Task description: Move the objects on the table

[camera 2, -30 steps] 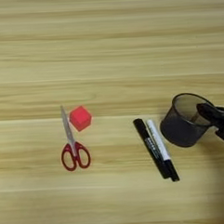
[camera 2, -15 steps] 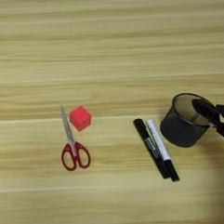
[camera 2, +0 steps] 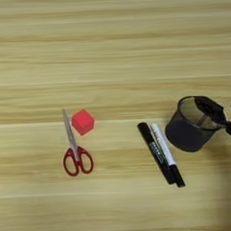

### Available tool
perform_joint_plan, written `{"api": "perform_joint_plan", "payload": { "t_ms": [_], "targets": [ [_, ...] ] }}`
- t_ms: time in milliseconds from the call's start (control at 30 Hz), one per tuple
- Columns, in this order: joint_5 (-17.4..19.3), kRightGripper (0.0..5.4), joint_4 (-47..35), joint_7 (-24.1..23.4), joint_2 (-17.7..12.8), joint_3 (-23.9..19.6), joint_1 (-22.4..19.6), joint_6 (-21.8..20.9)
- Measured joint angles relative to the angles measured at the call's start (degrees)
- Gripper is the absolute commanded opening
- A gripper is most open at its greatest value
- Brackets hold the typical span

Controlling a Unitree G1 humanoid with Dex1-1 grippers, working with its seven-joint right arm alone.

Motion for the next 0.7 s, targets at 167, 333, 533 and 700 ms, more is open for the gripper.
{"api": "perform_joint_plan", "payload": {
  "t_ms": [167,333,533,700],
  "targets": [
    [0.6,5.38,-2.5,-0.1,0.0,-0.6,0.4,0.2],
    [1.3,5.38,-6.1,-0.3,0.1,-1.4,1.7,0.8],
    [1.9,5.38,-7.3,-0.4,0.3,-1.7,1.9,1.1],
    [2.6,5.38,-10.0,-1.0,0.5,-2.3,2.4,1.3]
  ]
}}
